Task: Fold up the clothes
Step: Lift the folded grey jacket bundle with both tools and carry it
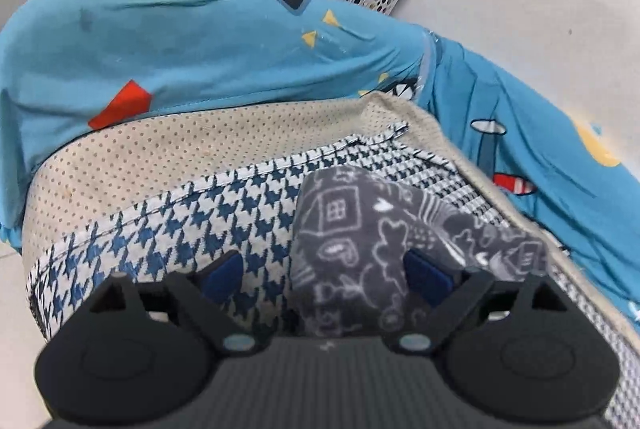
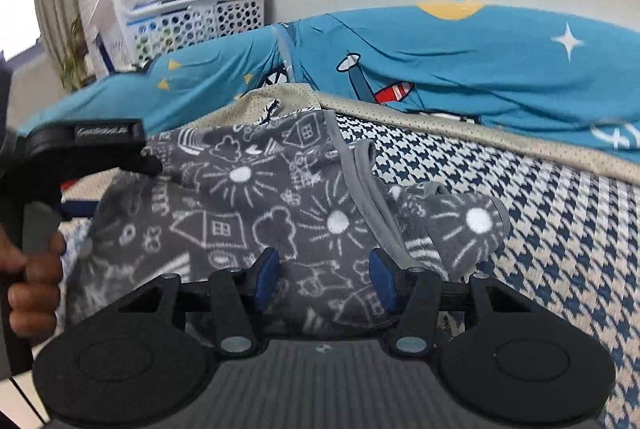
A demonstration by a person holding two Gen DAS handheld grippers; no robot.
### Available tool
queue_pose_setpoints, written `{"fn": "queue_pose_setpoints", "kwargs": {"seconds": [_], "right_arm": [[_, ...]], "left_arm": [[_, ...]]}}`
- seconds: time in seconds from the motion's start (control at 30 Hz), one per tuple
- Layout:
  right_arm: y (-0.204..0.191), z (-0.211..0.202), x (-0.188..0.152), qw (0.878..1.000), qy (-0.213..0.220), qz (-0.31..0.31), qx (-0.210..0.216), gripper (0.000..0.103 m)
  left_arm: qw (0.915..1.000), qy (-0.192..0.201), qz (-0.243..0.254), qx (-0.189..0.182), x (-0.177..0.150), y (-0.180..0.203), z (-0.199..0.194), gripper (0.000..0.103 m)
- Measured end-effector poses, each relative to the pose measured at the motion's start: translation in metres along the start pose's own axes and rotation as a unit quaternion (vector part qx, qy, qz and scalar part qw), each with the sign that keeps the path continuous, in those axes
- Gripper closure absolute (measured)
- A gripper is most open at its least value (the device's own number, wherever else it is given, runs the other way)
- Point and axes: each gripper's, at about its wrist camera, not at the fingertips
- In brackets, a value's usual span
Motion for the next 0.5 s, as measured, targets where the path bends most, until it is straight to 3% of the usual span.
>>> {"fn": "queue_pose_setpoints", "kwargs": {"seconds": [0.23, 0.5], "right_arm": [[-0.004, 0.007, 0.007, 1.000, -0.017, -0.010, -0.018, 0.053], [-0.018, -0.029, 0.009, 0.999, -0.031, -0.005, -0.002, 0.050]], "left_arm": [[0.9994, -0.023, 0.004, 0.024, 0.002, 0.001, 0.012, 0.000], [0.9992, -0.009, 0.035, 0.020, -0.007, 0.003, -0.034, 0.000]]}}
Point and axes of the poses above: each gripper's, at about its wrist camera, not at the fingertips, and z roughly the way its jaws point, y to its right, x to its top, and after that the axes turned 14 degrees about x, right-handed
